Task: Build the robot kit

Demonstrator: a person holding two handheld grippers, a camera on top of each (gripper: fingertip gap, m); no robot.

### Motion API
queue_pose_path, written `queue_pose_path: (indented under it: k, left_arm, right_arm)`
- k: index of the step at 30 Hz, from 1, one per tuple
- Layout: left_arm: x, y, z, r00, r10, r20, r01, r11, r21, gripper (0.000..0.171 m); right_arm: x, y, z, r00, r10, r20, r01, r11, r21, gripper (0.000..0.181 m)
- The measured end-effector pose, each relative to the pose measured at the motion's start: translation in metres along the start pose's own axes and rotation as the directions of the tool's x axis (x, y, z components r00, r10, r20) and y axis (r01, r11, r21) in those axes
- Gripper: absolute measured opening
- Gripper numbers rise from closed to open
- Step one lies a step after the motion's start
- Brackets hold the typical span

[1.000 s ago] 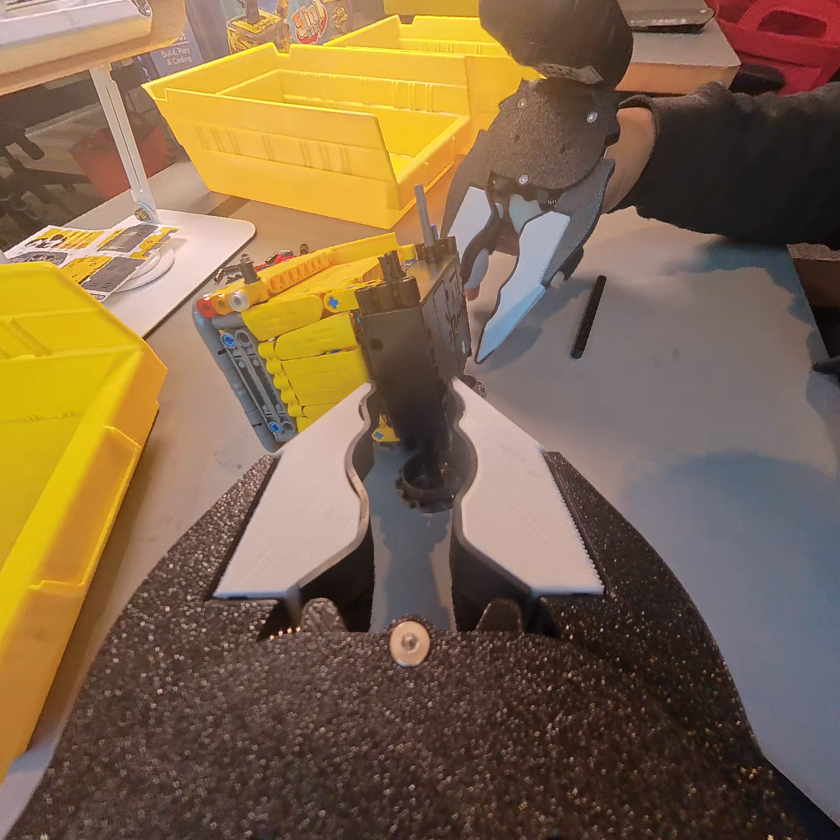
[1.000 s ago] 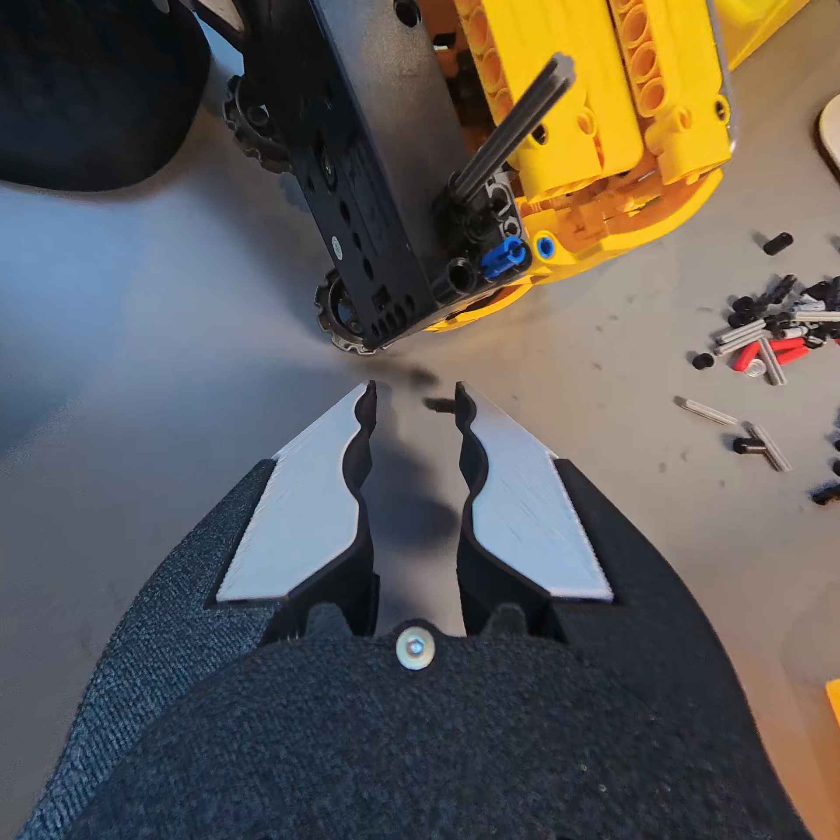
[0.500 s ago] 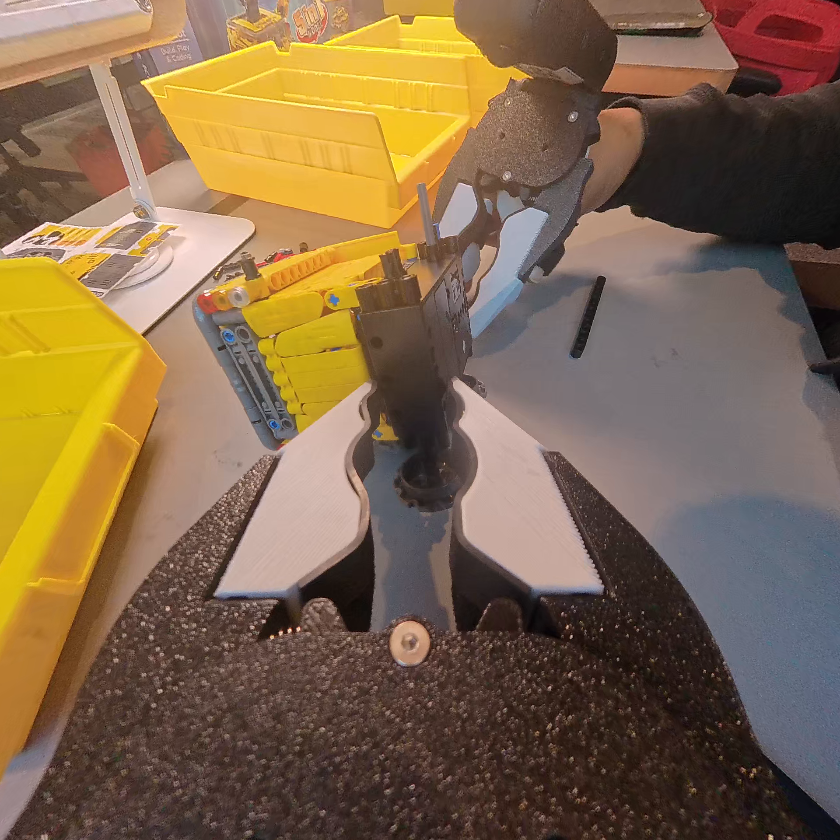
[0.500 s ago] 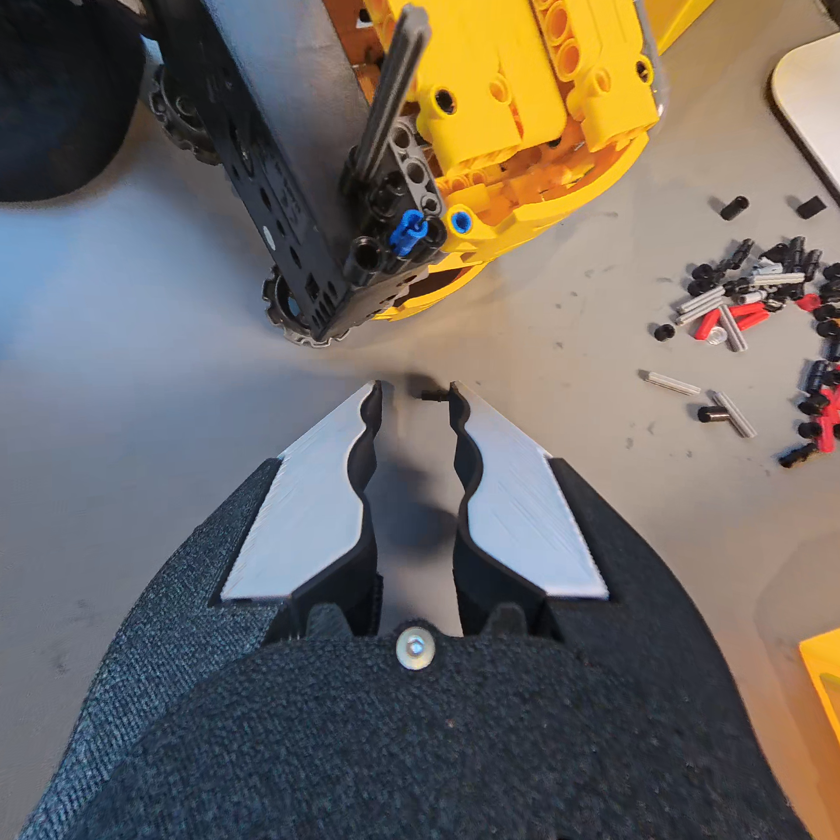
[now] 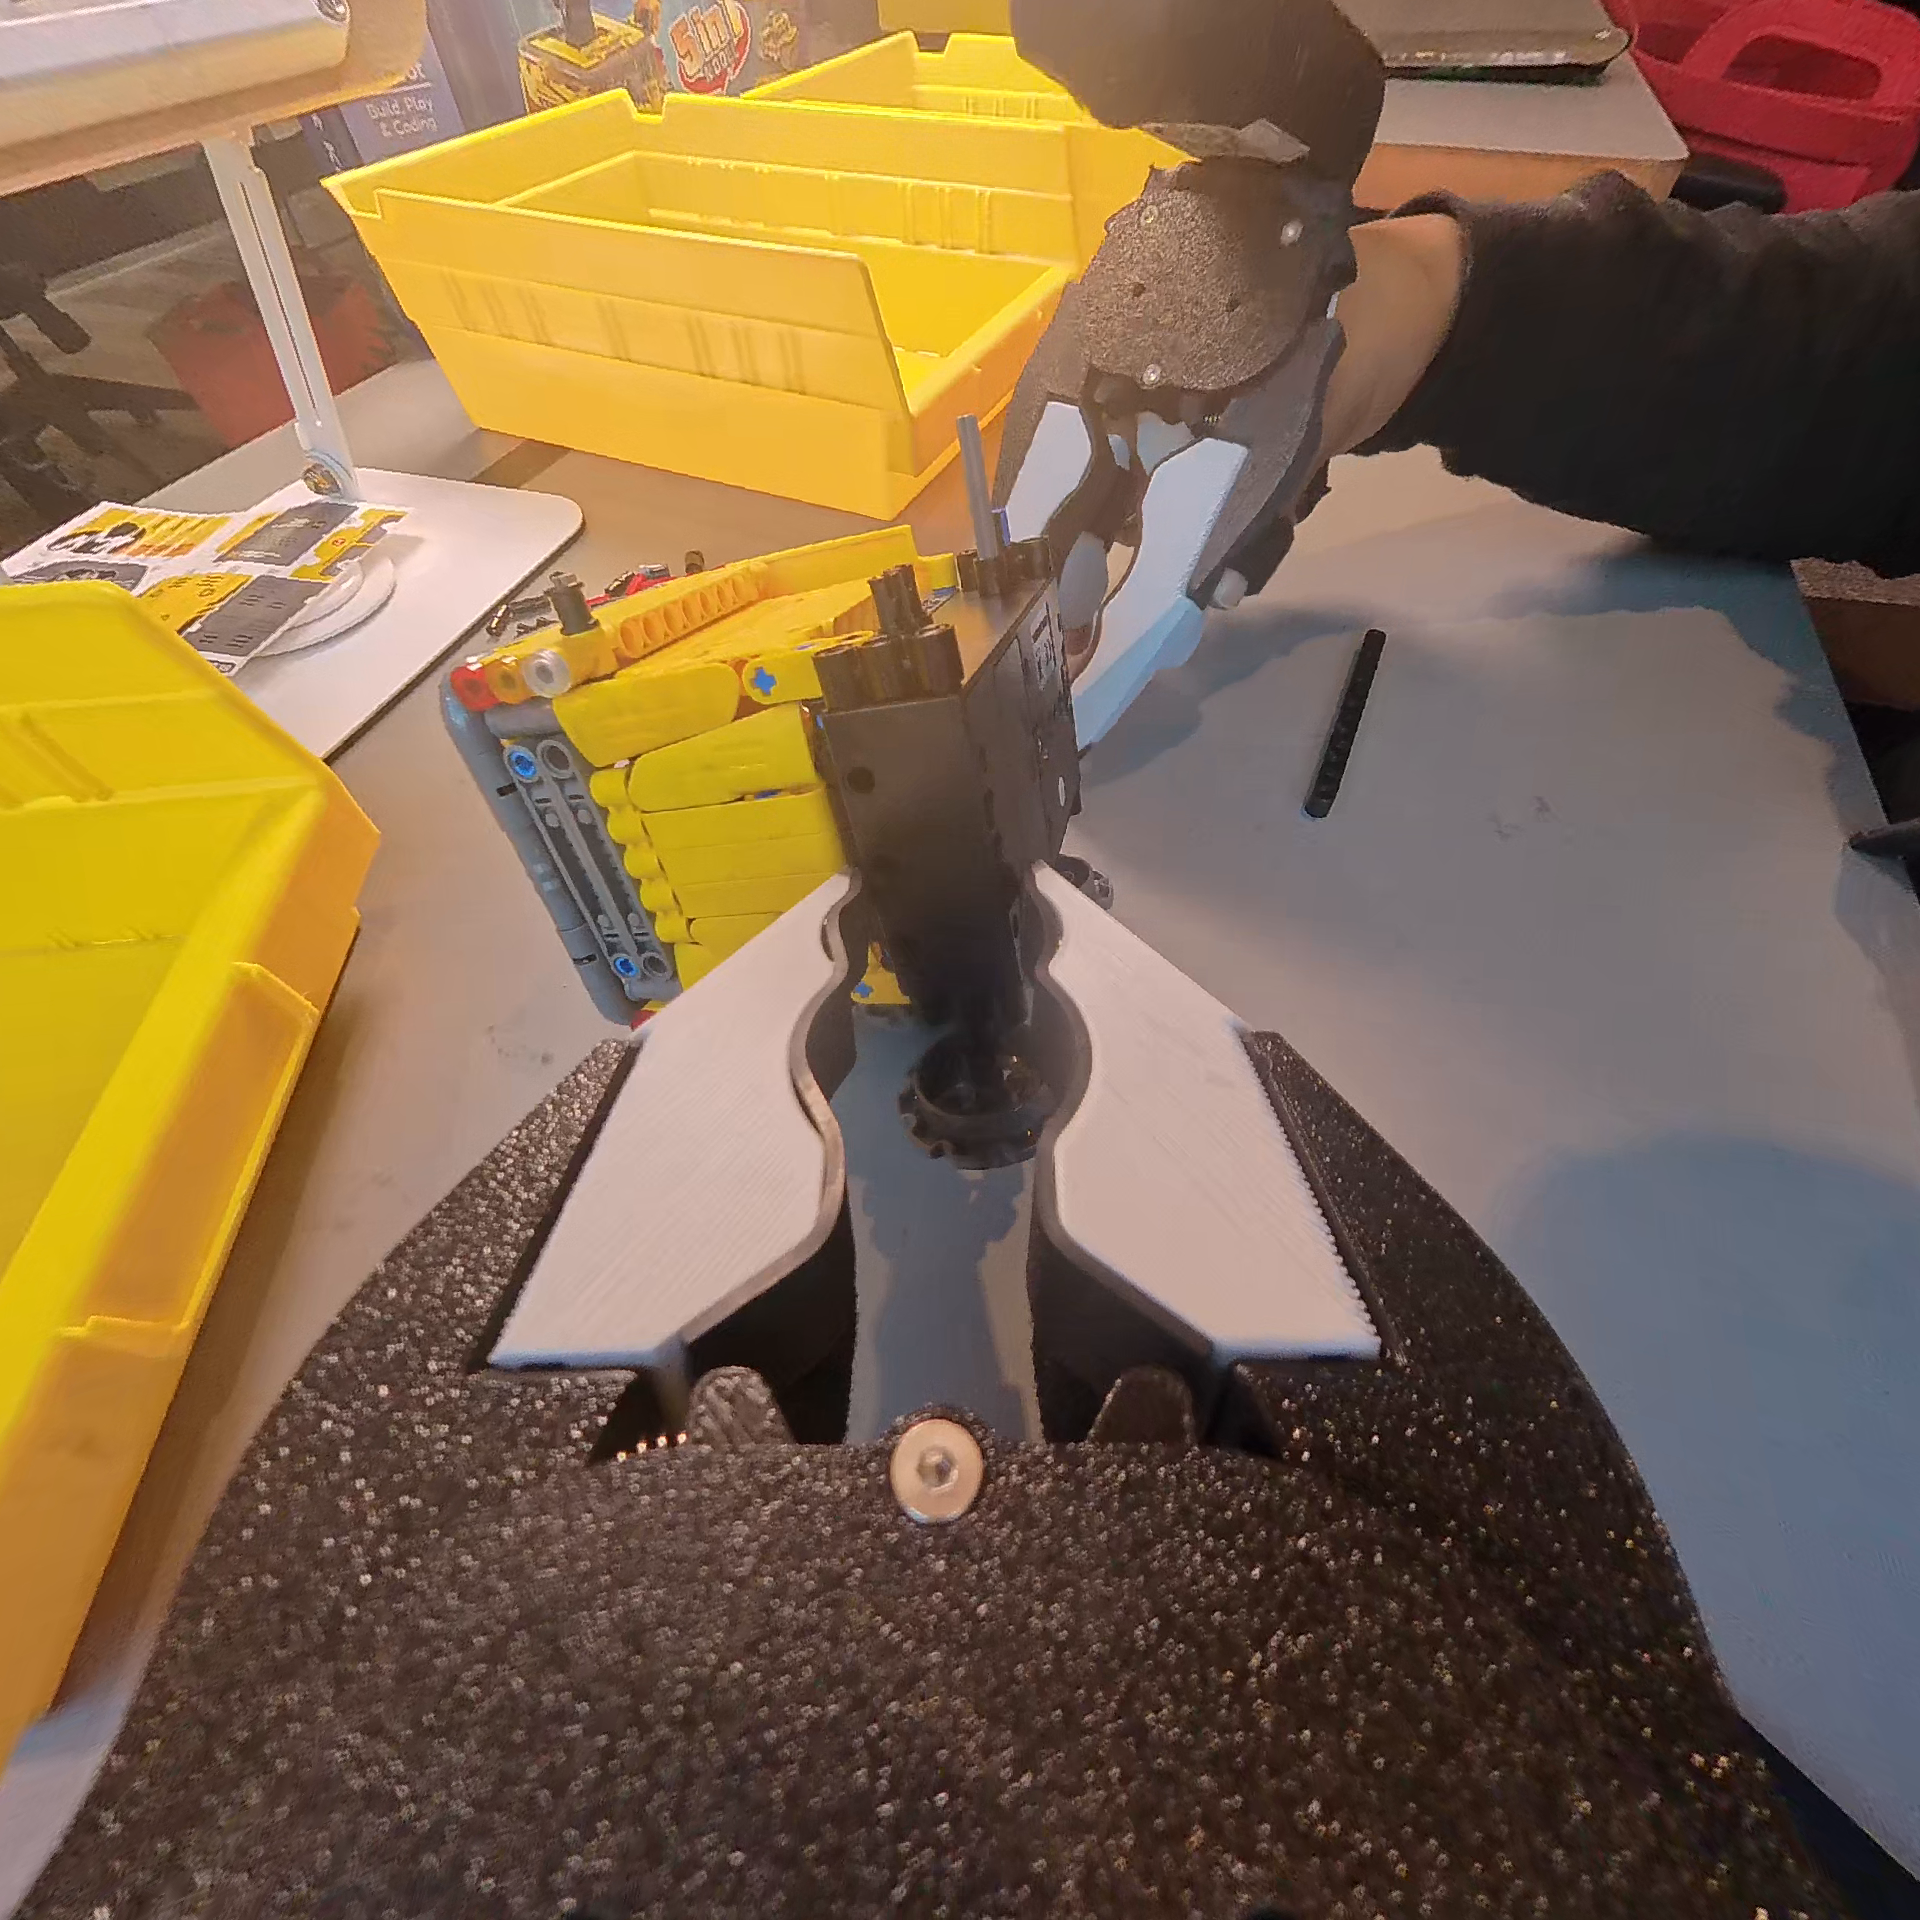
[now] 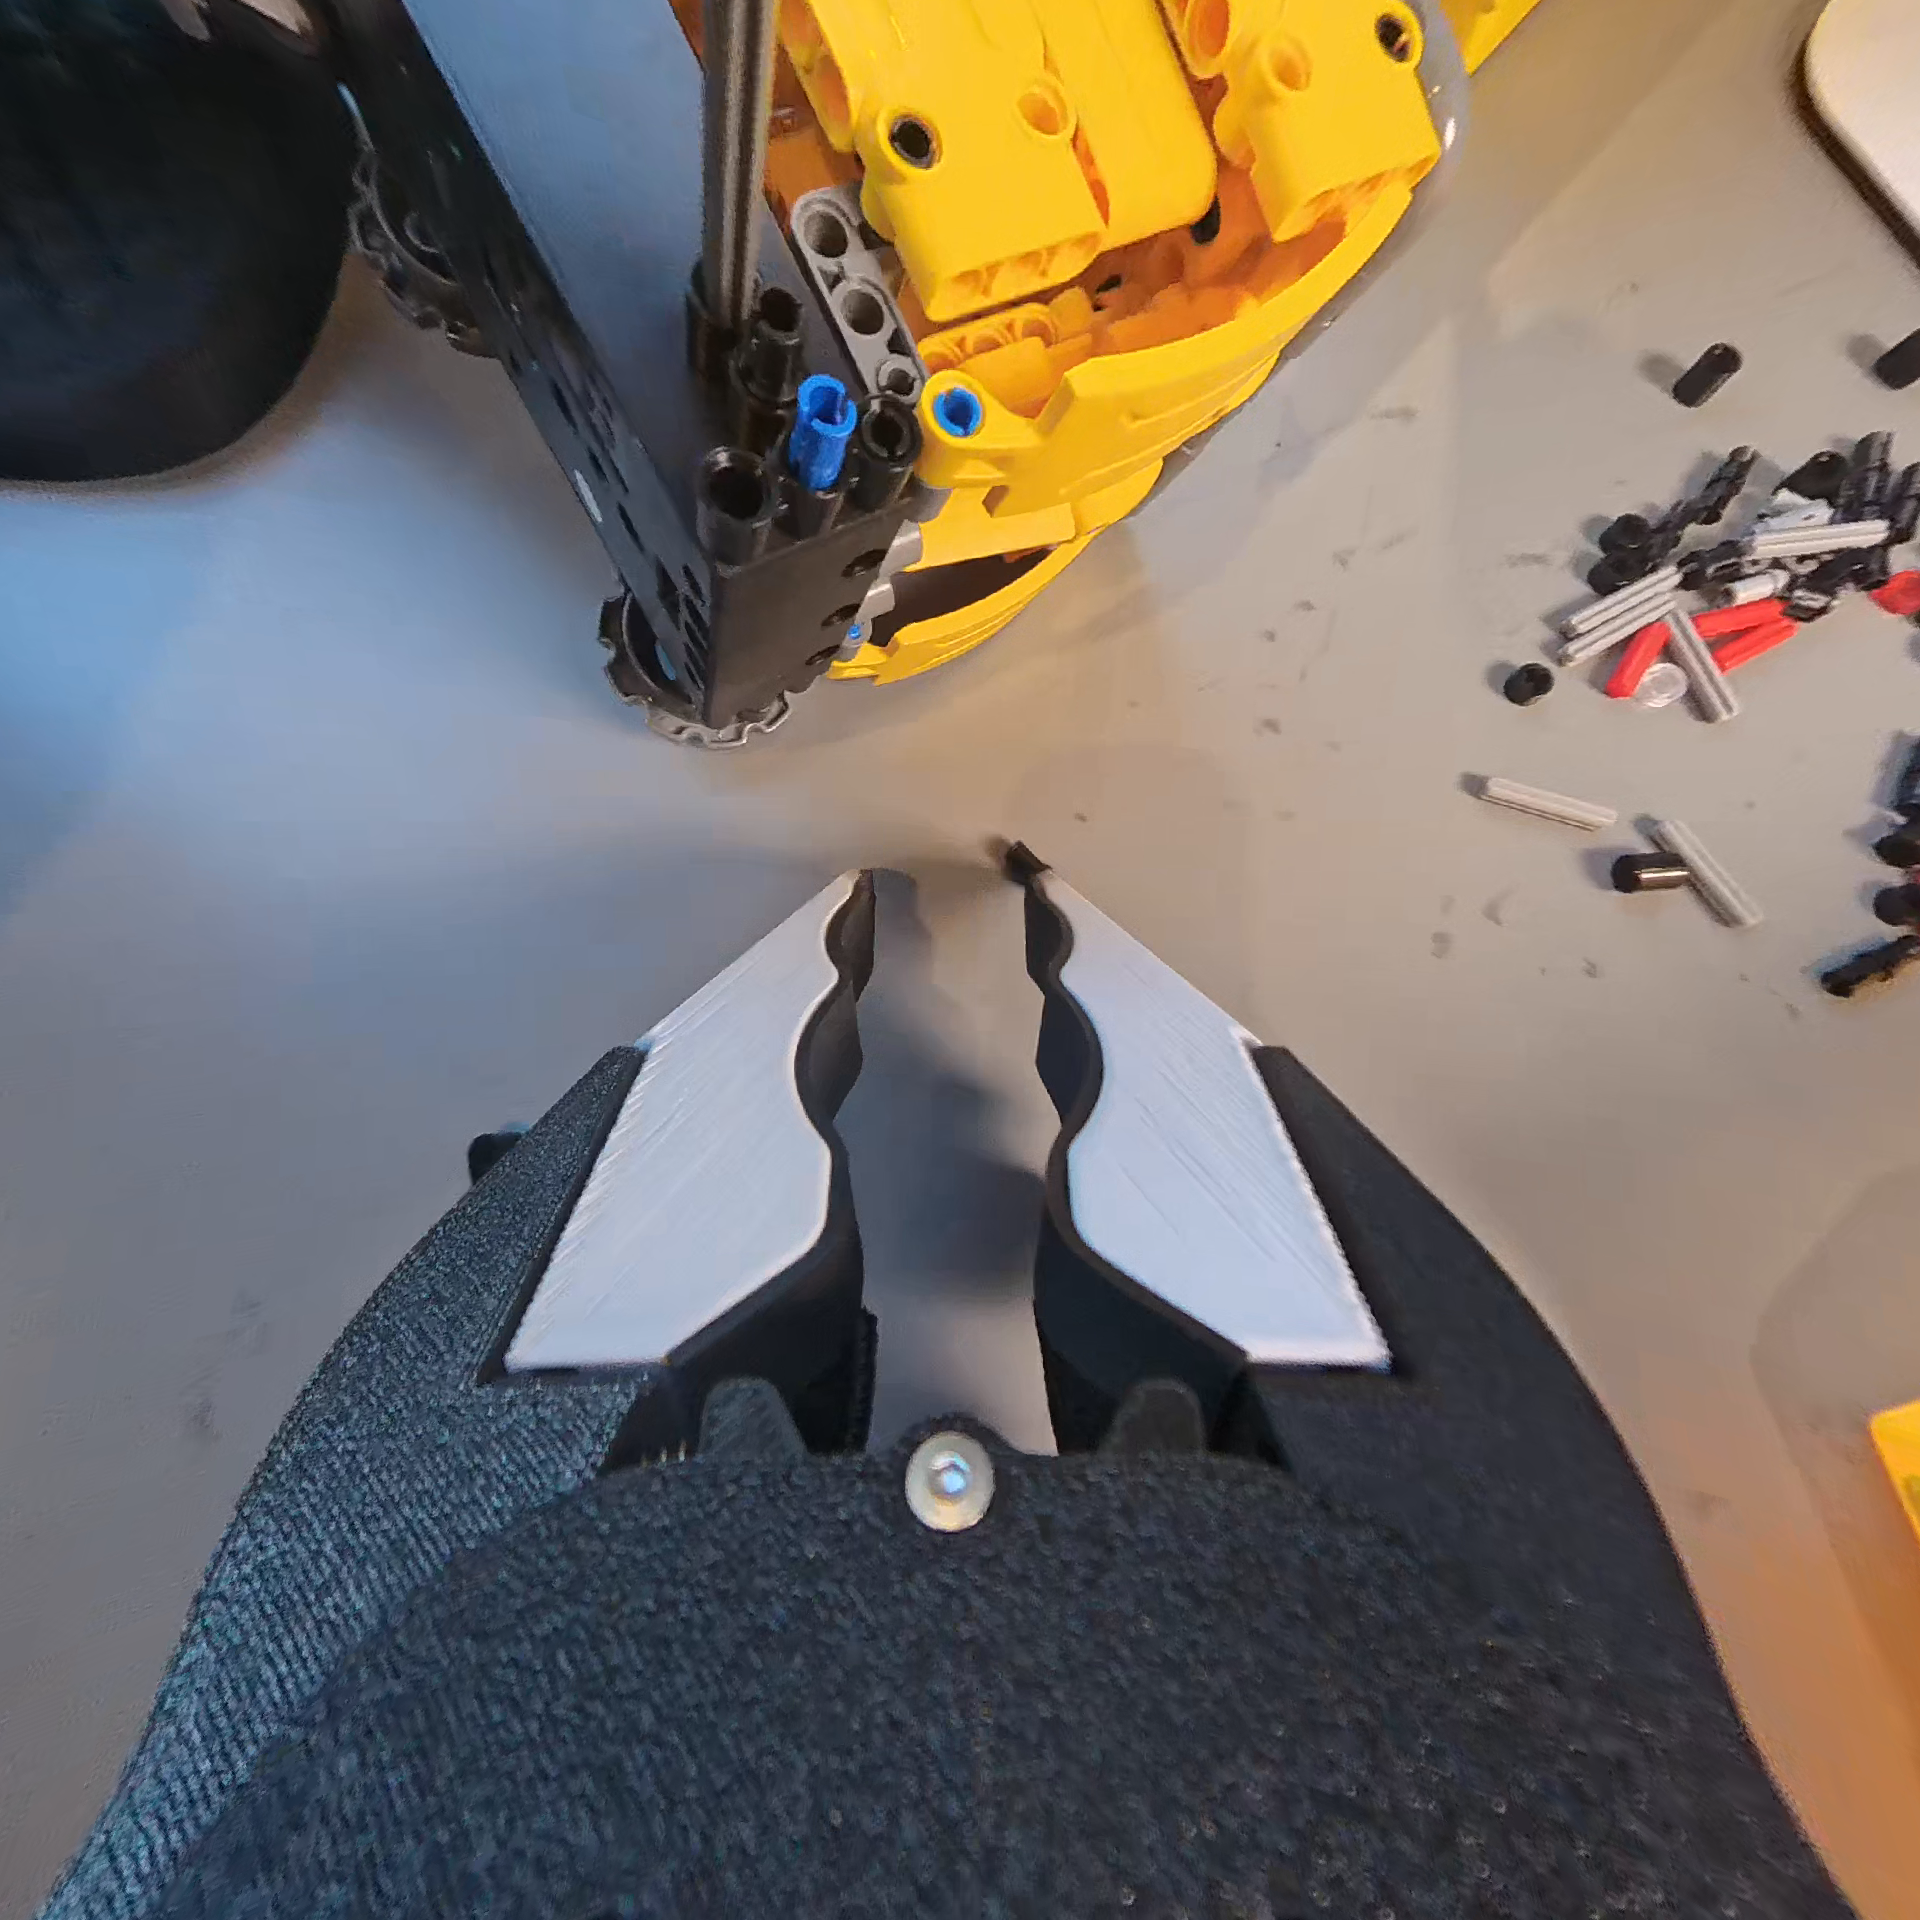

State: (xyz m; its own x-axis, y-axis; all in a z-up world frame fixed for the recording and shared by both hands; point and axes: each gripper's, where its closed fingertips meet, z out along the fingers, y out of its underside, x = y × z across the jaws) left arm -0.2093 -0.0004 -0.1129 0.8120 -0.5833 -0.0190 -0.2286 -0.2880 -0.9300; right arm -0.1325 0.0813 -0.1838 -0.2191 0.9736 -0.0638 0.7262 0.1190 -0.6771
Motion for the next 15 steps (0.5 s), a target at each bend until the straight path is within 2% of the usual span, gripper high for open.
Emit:
queue_pose_path:
  k: [4,10,11,13,15]
  left_arm:
    - [0.000,0.000,0.000,1.000,-0.001,-0.001,0.001,1.000,0.001,0.026]
    - [0.000,0.001,0.000,1.000,0.000,-0.001,0.000,1.000,-0.002,0.026]
    - [0.000,0.001,0.000,1.000,0.000,-0.001,0.000,1.000,-0.003,0.026]
    - [0.000,0.001,0.000,1.000,-0.001,-0.002,0.001,1.000,-0.003,0.026]
    - [0.000,0.001,0.001,1.000,0.000,-0.002,0.000,1.000,-0.004,0.026]
  right_arm:
    - [0.008,-0.008,-0.009,0.999,0.025,-0.043,-0.022,0.998,0.058,0.029]
    - [0.012,0.005,0.003,0.997,0.006,-0.083,-0.007,1.000,-0.010,0.027]
    - [0.012,0.006,0.004,0.996,-0.007,-0.092,0.005,1.000,-0.018,0.024]
    - [0.011,0.006,0.004,0.996,-0.027,-0.087,0.025,0.999,-0.026,0.005]
    - [0.009,0.007,0.004,0.994,-0.063,-0.094,0.060,0.998,-0.036,0.004]
